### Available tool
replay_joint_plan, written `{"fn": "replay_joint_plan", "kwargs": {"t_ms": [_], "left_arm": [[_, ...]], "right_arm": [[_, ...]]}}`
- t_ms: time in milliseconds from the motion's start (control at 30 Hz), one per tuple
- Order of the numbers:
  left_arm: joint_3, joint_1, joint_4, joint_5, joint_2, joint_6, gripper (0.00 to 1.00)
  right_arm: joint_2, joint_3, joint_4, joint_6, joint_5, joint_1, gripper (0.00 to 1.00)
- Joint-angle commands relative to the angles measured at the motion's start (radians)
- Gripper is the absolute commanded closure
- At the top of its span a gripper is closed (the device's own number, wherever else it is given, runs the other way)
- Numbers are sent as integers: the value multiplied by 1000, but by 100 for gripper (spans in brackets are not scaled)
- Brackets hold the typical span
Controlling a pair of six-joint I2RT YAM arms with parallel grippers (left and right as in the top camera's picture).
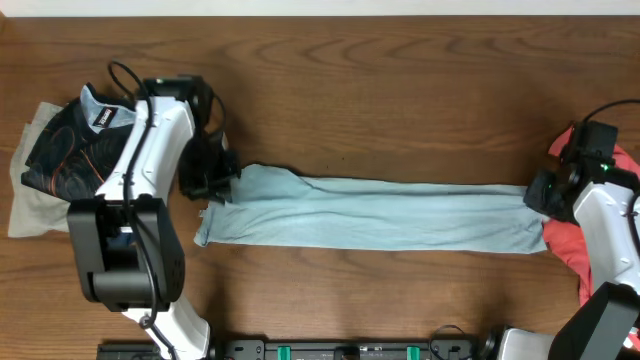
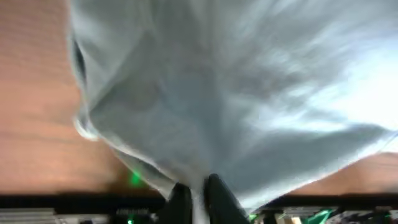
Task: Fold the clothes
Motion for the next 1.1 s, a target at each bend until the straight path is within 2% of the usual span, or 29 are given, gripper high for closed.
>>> {"fn": "replay_joint_plan", "kwargs": {"t_ms": [0, 33, 233, 433, 667, 833, 1067], "left_arm": [[-70, -26, -8, -2, -20, -27, 66], [-86, -29, -8, -2, -20, -27, 60], [-106, -31, 6, -7, -22, -27, 59], [-57, -31, 67, -20, -22, -27, 59], [-13, -32, 222, -11, -23, -35, 59], [-21, -50, 319, 40, -19, -35, 53], [-49, -120, 377, 40, -18, -35, 52]], "right_arm": [[-3, -10, 0, -7, 37, -14, 83], [-3, -10, 0, -7, 37, -14, 83], [-3, -11, 0, -7, 32, -14, 80], [-3, -24, 1, -7, -24, -14, 72], [-3, -83, 39, -7, -28, -14, 55], [3, -130, 96, -7, -27, -17, 42], [7, -141, 139, -7, -39, -19, 40]]}}
